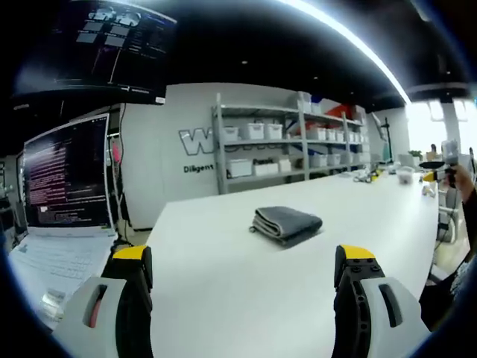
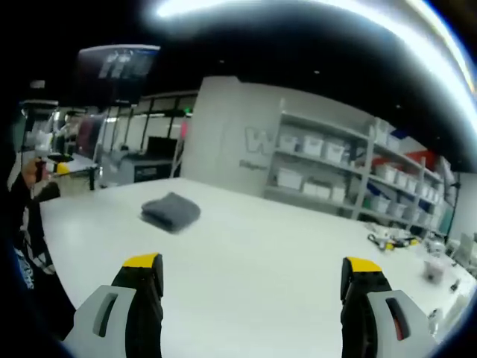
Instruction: Open the folded towel by lifting each exposed corner and separating the folded layers until the towel lies flat within the target outline without major curled edges
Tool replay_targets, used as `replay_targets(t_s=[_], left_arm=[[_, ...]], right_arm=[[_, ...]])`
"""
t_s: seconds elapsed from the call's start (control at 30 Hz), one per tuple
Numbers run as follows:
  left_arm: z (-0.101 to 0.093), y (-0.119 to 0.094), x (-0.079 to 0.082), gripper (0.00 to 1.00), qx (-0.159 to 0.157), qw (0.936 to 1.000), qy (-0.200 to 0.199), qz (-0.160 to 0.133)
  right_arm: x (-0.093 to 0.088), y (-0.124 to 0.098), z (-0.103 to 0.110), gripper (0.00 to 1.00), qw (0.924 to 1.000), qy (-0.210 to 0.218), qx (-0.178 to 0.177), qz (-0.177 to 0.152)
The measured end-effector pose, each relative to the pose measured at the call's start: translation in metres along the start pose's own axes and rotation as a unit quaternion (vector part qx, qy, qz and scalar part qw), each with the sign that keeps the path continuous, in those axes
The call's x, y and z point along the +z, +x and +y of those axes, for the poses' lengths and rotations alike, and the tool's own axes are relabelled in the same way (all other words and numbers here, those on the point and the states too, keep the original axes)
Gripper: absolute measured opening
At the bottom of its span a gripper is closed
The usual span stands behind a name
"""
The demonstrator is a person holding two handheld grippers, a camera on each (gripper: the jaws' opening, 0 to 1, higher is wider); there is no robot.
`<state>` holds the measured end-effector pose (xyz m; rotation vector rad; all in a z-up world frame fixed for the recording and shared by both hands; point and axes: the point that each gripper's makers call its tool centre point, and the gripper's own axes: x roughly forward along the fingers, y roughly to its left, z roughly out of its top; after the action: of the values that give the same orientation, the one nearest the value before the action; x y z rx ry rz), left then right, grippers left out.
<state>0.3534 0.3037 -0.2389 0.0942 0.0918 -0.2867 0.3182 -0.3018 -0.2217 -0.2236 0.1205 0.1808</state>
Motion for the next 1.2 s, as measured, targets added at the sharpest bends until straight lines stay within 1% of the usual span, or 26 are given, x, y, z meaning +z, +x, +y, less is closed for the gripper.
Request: replay_targets(t_s=[0.1,0.2,0.33,0.43,0.6,0.7,0.97,1.1,1.2], left_arm=[[0.004,0.004,0.005,1.00,0.004,1.0000,0.007,0.001],[0.005,0.008,0.009,1.00,0.002,0.9999,0.011,0.001],[0.005,0.017,0.013,1.00,0.000,0.9999,0.014,-0.001],[0.005,0.022,0.013,1.00,0.000,0.9999,0.012,0.000],[0.002,0.032,0.006,1.00,-0.007,0.9996,0.021,0.017],[0.004,0.036,0.005,1.00,-0.006,0.9994,0.025,0.023],[0.006,0.038,0.009,1.00,-0.004,0.9992,0.031,0.024],[0.004,0.037,0.010,1.00,-0.008,0.9992,0.031,0.021],[0.004,0.036,0.008,1.00,-0.011,0.9989,0.039,0.024]], right_arm=[[0.011,0.005,-0.002,1.00,0.9999,-0.008,-0.002,-0.007],[0.014,0.010,0.002,1.00,0.9999,-0.008,0.003,-0.010],[0.012,0.017,0.007,1.00,0.9998,-0.015,0.010,-0.005],[0.009,0.022,0.005,1.00,0.9998,-0.016,0.008,0.001],[0.005,0.030,0.000,1.00,0.9996,-0.024,0.007,0.012],[0.006,0.033,-0.003,1.00,0.9995,-0.027,0.007,0.014],[0.019,0.043,0.001,1.00,0.9993,-0.032,0.016,0.006],[0.022,0.045,0.006,1.00,0.9991,-0.036,0.020,0.005],[0.023,0.044,0.008,1.00,0.9989,-0.042,0.018,0.004]])
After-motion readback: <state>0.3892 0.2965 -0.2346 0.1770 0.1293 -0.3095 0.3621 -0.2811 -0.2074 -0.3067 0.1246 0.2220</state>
